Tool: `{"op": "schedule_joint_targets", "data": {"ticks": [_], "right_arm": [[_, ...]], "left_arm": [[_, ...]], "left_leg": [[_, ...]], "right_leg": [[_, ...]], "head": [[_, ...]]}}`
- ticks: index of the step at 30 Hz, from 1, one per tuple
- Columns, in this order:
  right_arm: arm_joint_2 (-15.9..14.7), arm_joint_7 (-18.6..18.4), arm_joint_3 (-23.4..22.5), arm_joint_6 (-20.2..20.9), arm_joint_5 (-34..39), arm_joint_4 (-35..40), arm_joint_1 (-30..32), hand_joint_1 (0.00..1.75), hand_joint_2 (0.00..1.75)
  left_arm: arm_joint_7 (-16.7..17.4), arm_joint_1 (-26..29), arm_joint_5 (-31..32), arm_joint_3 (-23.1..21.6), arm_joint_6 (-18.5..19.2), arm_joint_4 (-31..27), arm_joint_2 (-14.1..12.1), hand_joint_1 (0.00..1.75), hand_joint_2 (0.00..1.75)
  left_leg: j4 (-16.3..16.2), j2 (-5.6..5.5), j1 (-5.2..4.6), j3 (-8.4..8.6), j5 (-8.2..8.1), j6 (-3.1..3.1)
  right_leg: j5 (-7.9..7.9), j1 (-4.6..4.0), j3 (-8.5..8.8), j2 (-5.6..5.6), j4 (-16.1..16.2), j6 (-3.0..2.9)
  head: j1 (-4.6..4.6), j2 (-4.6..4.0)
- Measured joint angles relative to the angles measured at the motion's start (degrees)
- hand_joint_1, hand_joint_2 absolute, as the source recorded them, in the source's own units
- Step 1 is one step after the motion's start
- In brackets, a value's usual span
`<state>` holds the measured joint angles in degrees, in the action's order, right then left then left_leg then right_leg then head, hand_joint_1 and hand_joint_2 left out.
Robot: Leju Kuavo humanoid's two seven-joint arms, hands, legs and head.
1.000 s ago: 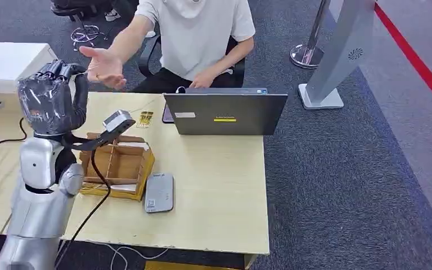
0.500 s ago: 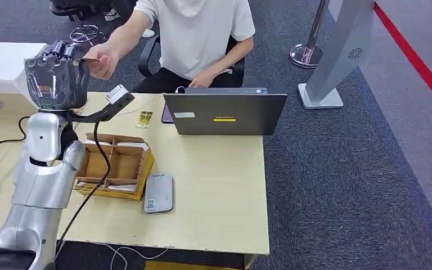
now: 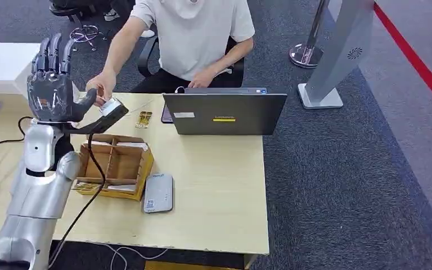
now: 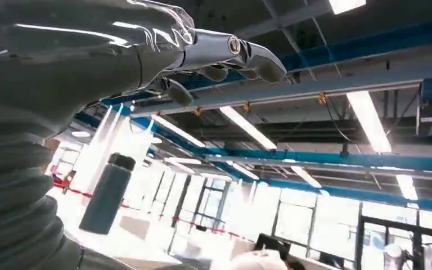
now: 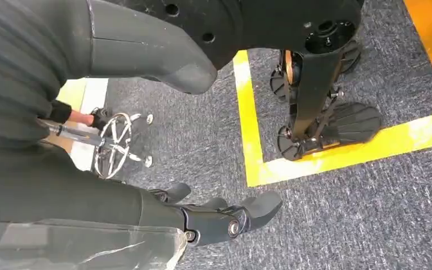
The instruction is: Pass the card to the sensor for recognition and then transmit it.
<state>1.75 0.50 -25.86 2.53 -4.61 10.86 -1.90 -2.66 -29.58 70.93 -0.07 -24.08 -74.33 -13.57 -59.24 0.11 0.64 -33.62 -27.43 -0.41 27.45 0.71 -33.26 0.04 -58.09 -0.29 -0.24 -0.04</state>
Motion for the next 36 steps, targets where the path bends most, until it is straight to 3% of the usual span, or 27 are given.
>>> {"op": "schedule_joint_targets", "data": {"ticks": [4,8,12,14,16,21,25,28,31,36], "right_arm": [[0.0,0.1,-0.1,0.0,0.3,0.0,0.0,0.0,1.75],[0.0,0.6,-1.1,0.0,0.8,0.0,0.1,0.0,1.75],[0.0,1.9,-2.2,0.2,1.2,0.0,0.4,0.0,1.75],[-0.1,2.1,-2.8,0.2,1.3,0.0,0.4,0.0,1.75],[-0.2,2.1,-3.2,0.3,1.6,0.0,0.3,0.0,1.75],[-0.7,1.8,-4.5,1.1,1.8,0.0,0.2,0.0,1.75],[-1.3,1.0,-5.5,1.1,1.8,0.0,0.1,0.0,1.75],[-1.6,0.7,-6.0,1.0,1.7,0.0,0.0,0.0,1.75],[-1.7,0.1,-6.6,0.6,1.6,0.0,-0.3,0.0,1.75],[-1.9,-0.4,-7.2,-0.6,1.4,0.0,-0.4,0.0,1.75]], "left_arm": [[-2.2,2.3,-3.4,1.3,0.1,-1.4,-0.9,0.0,1.75],[-10.1,7.1,-19.0,4.8,1.0,-5.1,-2.6,0.0,1.75],[-20.7,11.7,-38.9,16.1,3.8,-6.8,-5.3,0.0,1.75],[-23.0,12.3,-46.0,22.8,6.9,-6.6,-6.3,0.0,1.75],[-23.2,12.3,-54.5,30.2,11.3,-5.3,-7.1,0.0,1.75],[-23.8,12.8,-73.5,48.4,23.5,6.4,-11.7,0.0,1.75],[-24.5,15.4,-85.8,60.2,31.0,22.4,-16.4,0.0,1.75],[-23.3,17.5,-91.7,66.3,31.8,32.5,-17.5,0.0,1.75],[-21.6,19.8,-96.3,71.1,31.9,40.7,-16.7,0.0,1.75],[-22.4,22.3,-96.9,74.3,30.9,47.8,-14.3,0.0,1.75]], "left_leg": [[0.0,-0.03,0.0,-0.07,0.0,0.0],[0.0,0.24,0.0,-0.03,-0.06,-0.05],[0.0,0.28,0.05,-0.04,-0.08,-0.08],[0.0,0.25,0.09,-0.11,-0.08,-0.08],[0.1,0.26,0.13,-0.12,-0.08,-0.09],[0.1,0.43,0.13,-0.04,-0.12,-0.15],[0.1,0.4,0.12,-0.03,-0.19,-0.24],[0.1,0.22,0.07,-0.06,-0.22,-0.2],[0.1,0.22,0.03,-0.04,-0.29,-0.08],[0.1,0.16,0.01,-0.05,-0.3,-0.06]], "right_leg": [[0.01,0.0,0.01,-0.04,0.0,0.01],[0.01,0.0,-0.01,0.21,0.0,0.01],[0.04,-0.03,-0.14,0.32,0.0,-0.05],[0.08,-0.09,-0.16,0.26,0.0,-0.08],[0.08,-0.13,-0.13,0.27,0.0,-0.09],[0.1,-0.13,-0.13,0.45,0.0,-0.12],[0.2,-0.13,-0.14,0.44,0.0,-0.15],[0.27,-0.12,-0.07,0.22,0.0,-0.09],[0.28,-0.02,-0.03,0.17,0.1,-0.08],[0.25,-0.02,0.04,0.11,0.1,-0.04]], "head": [[0.02,0.0],[0.0,0.0],[-0.02,0.0],[0.0,0.0],[0.0,0.0],[0.02,0.0],[-0.04,0.0],[0.04,0.0],[0.07,0.0],[0.11,0.0]]}}
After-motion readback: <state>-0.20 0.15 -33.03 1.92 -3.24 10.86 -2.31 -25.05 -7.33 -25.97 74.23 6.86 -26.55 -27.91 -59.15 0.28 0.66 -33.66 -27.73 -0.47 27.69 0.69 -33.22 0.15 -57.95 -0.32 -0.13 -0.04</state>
